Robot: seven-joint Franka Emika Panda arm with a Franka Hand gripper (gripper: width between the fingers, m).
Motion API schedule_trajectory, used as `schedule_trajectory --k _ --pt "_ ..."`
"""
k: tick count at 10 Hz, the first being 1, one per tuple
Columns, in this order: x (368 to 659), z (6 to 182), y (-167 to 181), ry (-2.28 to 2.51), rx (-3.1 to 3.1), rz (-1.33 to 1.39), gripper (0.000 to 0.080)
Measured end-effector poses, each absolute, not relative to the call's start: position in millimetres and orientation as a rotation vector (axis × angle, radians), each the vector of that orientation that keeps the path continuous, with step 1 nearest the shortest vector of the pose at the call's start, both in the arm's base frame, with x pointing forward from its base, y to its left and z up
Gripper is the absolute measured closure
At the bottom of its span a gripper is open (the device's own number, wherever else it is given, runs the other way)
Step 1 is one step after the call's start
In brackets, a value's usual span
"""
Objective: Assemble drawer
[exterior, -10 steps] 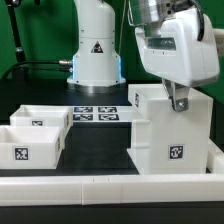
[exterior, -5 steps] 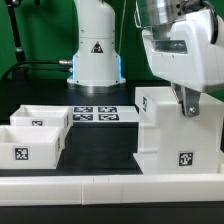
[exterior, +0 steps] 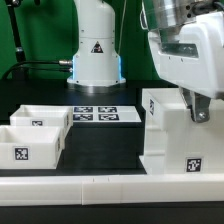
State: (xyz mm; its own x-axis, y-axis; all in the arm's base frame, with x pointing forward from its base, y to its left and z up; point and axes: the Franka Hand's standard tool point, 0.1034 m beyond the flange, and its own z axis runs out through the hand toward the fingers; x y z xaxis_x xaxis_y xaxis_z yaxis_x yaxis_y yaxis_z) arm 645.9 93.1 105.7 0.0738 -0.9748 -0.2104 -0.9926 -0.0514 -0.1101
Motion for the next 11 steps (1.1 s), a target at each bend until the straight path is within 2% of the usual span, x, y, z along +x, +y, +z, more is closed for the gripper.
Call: schedule_trajectory --k 1,2,3,4,5,6,7,8,9,11 --pt "645.2 105.6 93.2 1.99 -2.129 0.117 0.0755" --pt "644.9 105.0 93.5 1.987 -2.132 0.118 0.0686" --pt "644.9 104.9 93.7 1.985 -2.134 0.117 0.0532" --pt "644.9 104.9 93.9 1.983 -2.136 0.117 0.0532" --pt "644.8 104.8 94.2 1.981 -2.138 0.117 0.0343" --pt "644.8 104.8 94.4 1.979 -2.139 0.117 0.0343" --pt "644.7 104.8 94.6 1.979 -2.14 0.117 0.0192" --pt "644.7 104.8 94.8 1.978 -2.14 0.117 0.0159" --pt "643.6 106.5 94.6 1.942 -2.171 0.112 0.0159" --pt "625.5 125.1 88.9 1.796 -2.272 0.096 0.0151"
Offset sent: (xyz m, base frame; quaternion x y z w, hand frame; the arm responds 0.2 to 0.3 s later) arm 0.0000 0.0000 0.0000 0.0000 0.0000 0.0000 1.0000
